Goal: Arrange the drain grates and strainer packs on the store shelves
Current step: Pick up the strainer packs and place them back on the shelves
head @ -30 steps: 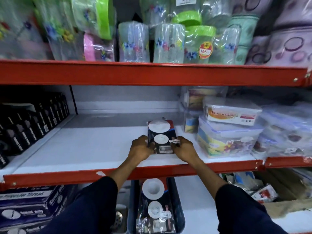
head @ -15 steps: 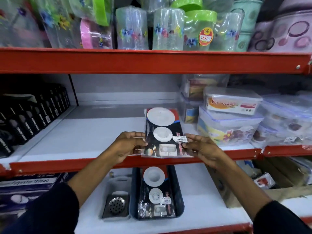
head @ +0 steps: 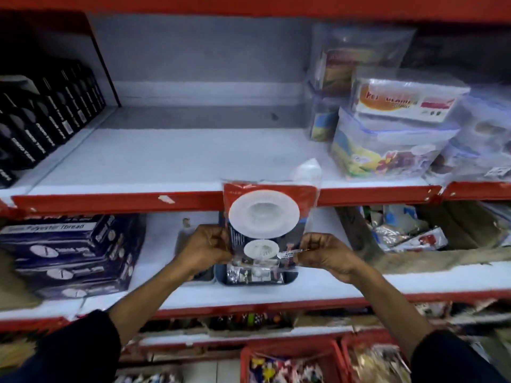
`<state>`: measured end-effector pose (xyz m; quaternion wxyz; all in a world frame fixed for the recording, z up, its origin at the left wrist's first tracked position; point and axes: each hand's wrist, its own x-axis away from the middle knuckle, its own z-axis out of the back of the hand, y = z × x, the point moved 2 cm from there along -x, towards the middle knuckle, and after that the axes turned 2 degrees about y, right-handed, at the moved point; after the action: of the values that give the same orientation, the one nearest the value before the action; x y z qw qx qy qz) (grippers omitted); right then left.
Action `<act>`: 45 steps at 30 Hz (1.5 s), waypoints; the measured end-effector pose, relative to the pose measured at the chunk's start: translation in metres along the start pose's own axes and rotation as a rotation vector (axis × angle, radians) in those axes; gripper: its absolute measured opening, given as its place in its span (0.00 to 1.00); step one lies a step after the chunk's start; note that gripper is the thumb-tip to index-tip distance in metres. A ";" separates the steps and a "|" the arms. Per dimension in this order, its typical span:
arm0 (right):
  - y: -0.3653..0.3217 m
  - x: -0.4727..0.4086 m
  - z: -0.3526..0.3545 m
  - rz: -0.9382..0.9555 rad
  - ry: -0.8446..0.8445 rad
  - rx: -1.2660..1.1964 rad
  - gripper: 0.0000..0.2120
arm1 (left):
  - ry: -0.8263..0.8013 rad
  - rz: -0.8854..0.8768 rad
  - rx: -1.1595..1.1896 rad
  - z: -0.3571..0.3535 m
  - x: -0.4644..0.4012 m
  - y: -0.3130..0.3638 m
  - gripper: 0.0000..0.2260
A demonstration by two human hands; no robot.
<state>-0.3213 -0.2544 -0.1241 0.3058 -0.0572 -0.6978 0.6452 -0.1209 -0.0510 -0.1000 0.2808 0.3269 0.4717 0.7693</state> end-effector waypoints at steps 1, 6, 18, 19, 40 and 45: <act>0.011 -0.002 -0.002 -0.030 0.005 0.009 0.12 | 0.000 0.014 -0.011 -0.005 0.000 -0.010 0.07; 0.079 -0.007 -0.011 -0.256 0.013 0.009 0.12 | -0.017 0.218 0.017 -0.033 0.000 -0.078 0.13; 0.083 -0.065 -0.010 -0.256 0.262 0.022 0.23 | 0.026 0.365 0.114 -0.042 -0.061 -0.096 0.19; 0.080 -0.074 -0.011 -0.240 0.311 0.074 0.24 | 0.043 0.361 0.106 -0.042 -0.070 -0.093 0.19; 0.090 -0.068 -0.099 0.220 -0.226 1.450 0.19 | 0.015 0.066 -0.843 0.011 -0.035 -0.168 0.22; 0.098 -0.075 -0.105 0.162 -0.169 1.378 0.21 | 0.053 -0.014 -0.862 0.008 -0.027 -0.170 0.25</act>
<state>-0.2390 -0.1836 -0.2442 0.1681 0.1481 -0.1447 0.9638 -0.0769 0.0015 -0.2583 0.3845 0.1565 0.1165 0.9023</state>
